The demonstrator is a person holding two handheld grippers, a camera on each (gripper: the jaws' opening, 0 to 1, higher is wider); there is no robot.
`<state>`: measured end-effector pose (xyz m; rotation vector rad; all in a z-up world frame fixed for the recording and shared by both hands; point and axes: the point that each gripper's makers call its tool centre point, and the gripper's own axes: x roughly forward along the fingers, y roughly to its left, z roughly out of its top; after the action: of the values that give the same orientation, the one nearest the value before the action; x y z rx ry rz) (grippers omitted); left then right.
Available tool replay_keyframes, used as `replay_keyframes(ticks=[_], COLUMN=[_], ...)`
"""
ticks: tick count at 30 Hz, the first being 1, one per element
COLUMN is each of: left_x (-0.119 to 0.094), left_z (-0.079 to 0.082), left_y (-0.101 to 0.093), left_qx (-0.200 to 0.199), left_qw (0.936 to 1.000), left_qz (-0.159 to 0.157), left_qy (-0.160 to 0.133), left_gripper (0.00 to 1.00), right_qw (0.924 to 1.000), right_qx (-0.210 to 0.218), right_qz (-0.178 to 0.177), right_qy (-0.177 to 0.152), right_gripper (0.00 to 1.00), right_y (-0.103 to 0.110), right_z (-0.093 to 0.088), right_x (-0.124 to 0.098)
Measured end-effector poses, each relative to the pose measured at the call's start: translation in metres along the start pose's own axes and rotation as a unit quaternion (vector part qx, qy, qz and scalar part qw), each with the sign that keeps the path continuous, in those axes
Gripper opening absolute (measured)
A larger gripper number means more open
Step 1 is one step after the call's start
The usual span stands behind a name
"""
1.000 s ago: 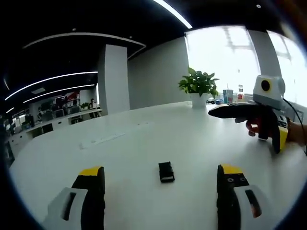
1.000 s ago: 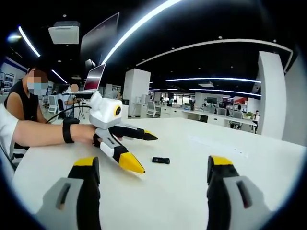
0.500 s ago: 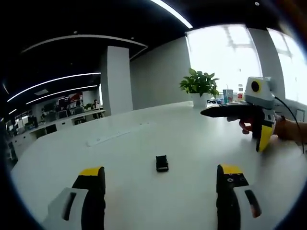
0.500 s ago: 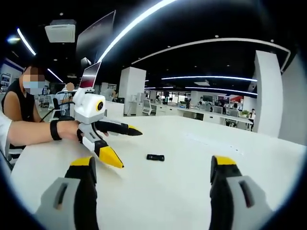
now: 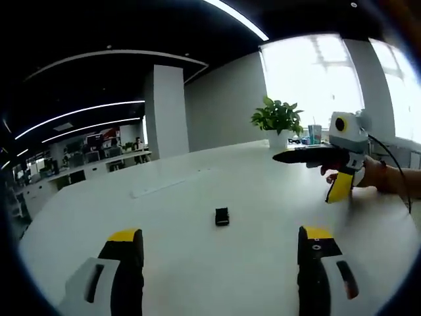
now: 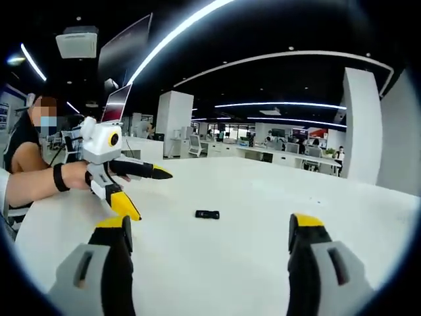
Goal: Snap the two parts of the plastic buckle together until the buckle closes and remains connected.
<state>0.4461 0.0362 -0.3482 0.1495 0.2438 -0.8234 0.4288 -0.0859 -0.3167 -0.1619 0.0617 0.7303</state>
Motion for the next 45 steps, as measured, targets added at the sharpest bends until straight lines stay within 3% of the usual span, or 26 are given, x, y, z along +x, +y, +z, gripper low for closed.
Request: replay_keyframes(ticks=[8, 10, 16, 18, 23, 27, 30, 32, 35, 38, 39, 41, 42, 45], left_x=[-0.025, -0.034, -0.048, -0.053, -0.070, -0.088, -0.102, -0.109, -0.113, -0.114, -0.113, -0.111, -0.111, -0.108], left_z=[0.002, 0.002, -0.004, 0.002, -0.008, -0.007, 0.004, 0.007, 0.010, 0.006, 0.008, 0.000, 0.001, 0.001], left_y=[-0.004, -0.005, -0.013, -0.019, -0.031, -0.029, -0.034, -0.038, -0.039, -0.036, -0.034, -0.041, -0.040, -0.040], left_qx=[-0.006, 0.002, -0.002, 0.005, 0.019, -0.015, 0.014, 0.005, -0.004, -0.005, -0.004, -0.025, -0.029, -0.004], left_qw=[0.9999, 0.9997, 0.9994, 0.9990, 0.9984, 0.9971, 0.9946, 0.9940, 0.9922, 0.9919, 0.9903, 0.9937, 0.9932, 0.9930], left_qz=[0.005, 0.022, 0.036, 0.036, 0.052, 0.065, 0.082, 0.087, 0.091, 0.102, 0.106, 0.082, 0.085, 0.088], left_qy=[-0.009, -0.011, 0.001, -0.024, -0.011, -0.037, -0.061, -0.065, -0.085, -0.076, -0.090, -0.072, -0.075, -0.079], left_gripper=[0.99, 0.99, 0.99, 0.99, 0.99, 0.97, 0.99, 0.98, 0.98, 0.96, 0.96, 0.96, 0.96, 0.99], right_qw=[0.9997, 0.9997, 0.9996, 0.9997, 0.9994, 0.9993, 0.9989, 0.9984, 0.9982, 0.9973, 0.9980, 0.9983, 0.9981, 0.9985], right_qx=[0.021, 0.021, 0.014, 0.006, 0.004, 0.003, -0.004, 0.005, 0.017, 0.014, 0.019, 0.043, 0.044, 0.022], right_qz=[-0.010, -0.010, -0.022, -0.021, -0.033, -0.038, -0.047, -0.055, -0.055, -0.071, -0.061, -0.036, -0.042, -0.050], right_qy=[0.002, 0.006, 0.008, 0.013, 0.008, 0.003, 0.008, -0.008, -0.016, -0.011, 0.004, 0.012, 0.013, 0.008], right_gripper=[0.99, 0.98, 0.99, 1.00, 1.00, 1.00, 1.00, 1.00, 1.00, 1.00, 1.00, 1.00, 1.00, 1.00], right_y=[-0.005, -0.003, 0.000, 0.003, 0.010, 0.012, 0.016, 0.017, 0.017, 0.011, 0.014, 0.021, 0.018, 0.018], right_z=[0.002, 0.003, 0.004, 0.003, 0.003, 0.001, -0.002, 0.001, 0.003, 0.000, -0.006, -0.011, -0.012, -0.008], right_x=[-0.002, -0.004, -0.023, -0.029, -0.052, -0.066, -0.079, -0.087, -0.091, -0.091, -0.090, -0.086, -0.085, -0.085])
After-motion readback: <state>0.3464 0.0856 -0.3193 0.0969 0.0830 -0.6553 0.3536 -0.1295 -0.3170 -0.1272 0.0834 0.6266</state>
